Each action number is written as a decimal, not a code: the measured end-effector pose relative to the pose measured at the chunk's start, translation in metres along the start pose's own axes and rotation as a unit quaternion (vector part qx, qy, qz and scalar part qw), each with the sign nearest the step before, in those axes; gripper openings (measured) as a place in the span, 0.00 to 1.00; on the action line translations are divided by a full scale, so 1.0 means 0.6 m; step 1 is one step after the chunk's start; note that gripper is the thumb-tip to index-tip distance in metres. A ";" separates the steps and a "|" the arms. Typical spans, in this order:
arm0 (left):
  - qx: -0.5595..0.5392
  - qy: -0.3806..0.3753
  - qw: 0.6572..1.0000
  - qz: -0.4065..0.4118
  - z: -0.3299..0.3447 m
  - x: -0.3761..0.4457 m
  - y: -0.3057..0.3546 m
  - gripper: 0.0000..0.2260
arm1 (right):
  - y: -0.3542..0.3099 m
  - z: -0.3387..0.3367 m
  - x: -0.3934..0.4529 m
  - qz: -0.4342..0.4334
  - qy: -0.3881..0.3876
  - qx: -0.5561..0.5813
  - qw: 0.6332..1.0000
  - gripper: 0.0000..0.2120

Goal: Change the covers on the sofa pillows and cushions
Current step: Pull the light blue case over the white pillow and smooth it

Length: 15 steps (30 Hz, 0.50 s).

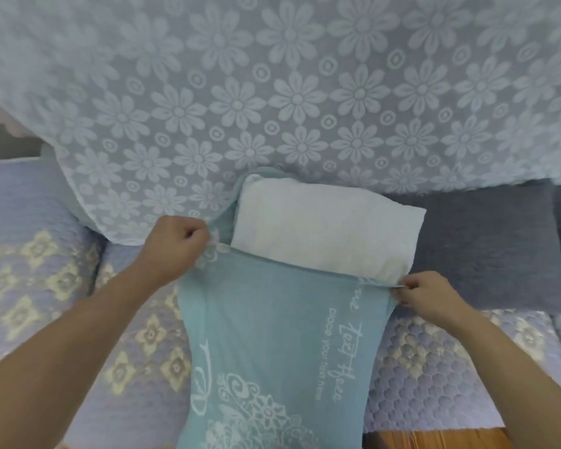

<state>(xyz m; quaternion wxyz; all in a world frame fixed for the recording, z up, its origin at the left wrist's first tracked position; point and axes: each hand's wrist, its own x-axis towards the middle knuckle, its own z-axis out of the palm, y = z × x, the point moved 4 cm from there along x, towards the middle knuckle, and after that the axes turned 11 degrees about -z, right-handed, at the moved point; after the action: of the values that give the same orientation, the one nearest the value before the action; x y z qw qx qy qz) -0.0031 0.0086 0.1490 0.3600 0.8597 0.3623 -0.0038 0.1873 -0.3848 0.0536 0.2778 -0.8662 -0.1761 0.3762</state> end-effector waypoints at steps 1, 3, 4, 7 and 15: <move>-0.039 0.044 0.998 -0.009 -0.044 -0.029 0.013 0.11 | -0.039 -0.015 -0.037 -0.016 0.034 0.048 0.998 0.08; -0.103 0.126 0.986 -0.035 -0.116 -0.082 0.038 0.13 | -0.117 -0.045 -0.106 -0.043 0.100 0.176 0.978 0.08; -0.126 0.166 0.977 -0.053 -0.146 -0.108 0.047 0.13 | -0.150 -0.058 -0.134 -0.044 0.133 0.239 0.961 0.09; -0.198 0.240 0.937 -0.158 -0.199 -0.164 0.039 0.11 | -0.233 -0.080 -0.177 -0.030 0.189 0.306 0.933 0.17; -0.262 0.109 0.868 -0.407 -0.184 -0.242 -0.077 0.09 | -0.280 -0.026 -0.176 0.035 0.093 0.221 0.970 0.15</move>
<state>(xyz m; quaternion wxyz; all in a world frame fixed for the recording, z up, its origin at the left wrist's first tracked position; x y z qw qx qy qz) -0.1673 0.0091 0.2409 0.4969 0.5047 0.7049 0.0384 0.1136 -0.3131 0.2239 0.4638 -0.8202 -0.0317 0.3335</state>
